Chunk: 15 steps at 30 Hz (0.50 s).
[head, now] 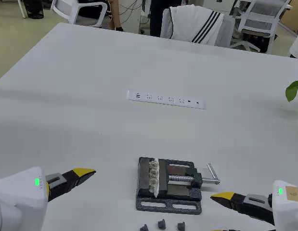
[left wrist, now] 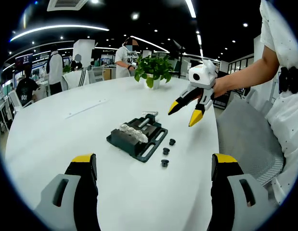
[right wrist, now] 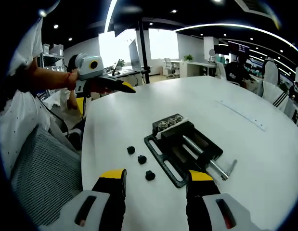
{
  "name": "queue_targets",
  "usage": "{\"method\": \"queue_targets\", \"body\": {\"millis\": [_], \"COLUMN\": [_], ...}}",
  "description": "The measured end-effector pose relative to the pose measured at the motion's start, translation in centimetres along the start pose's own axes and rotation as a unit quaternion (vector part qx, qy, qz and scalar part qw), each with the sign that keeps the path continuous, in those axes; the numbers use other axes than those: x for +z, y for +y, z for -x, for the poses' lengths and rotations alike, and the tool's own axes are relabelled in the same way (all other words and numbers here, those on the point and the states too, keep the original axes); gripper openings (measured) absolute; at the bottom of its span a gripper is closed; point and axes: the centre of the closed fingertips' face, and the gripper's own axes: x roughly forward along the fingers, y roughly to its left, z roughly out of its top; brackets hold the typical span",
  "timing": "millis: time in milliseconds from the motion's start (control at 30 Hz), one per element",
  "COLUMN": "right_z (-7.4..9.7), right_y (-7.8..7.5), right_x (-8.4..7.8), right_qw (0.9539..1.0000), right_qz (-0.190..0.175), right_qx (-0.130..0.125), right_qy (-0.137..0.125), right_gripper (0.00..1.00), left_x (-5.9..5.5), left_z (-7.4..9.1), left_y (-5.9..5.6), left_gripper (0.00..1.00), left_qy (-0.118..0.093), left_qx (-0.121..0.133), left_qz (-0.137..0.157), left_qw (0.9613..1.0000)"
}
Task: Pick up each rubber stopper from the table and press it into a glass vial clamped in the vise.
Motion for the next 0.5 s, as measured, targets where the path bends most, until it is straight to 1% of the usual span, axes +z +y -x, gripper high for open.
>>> {"method": "queue_targets", "body": {"millis": [200,500], "right_z": [-1.2,-3.2], "right_y": [0.5,1.3], "right_x": [-0.8,-2.3], "right_qw": [0.9997,0.9982], "right_qz": [0.009,0.024], "right_qx": [0.012,0.035], "right_qy": [0.018,0.043], "right_gripper": [0.36,0.28], "left_x": [-0.2,-0.2], "left_z": [-0.1,-0.3], "left_y": [-0.1,-0.1], "left_gripper": [0.99,0.99], "left_qy": [0.002,0.002], "left_qx": [-0.002,-0.003], "left_qz": [0.002,0.003], "left_qw": [1.0,1.0]}}
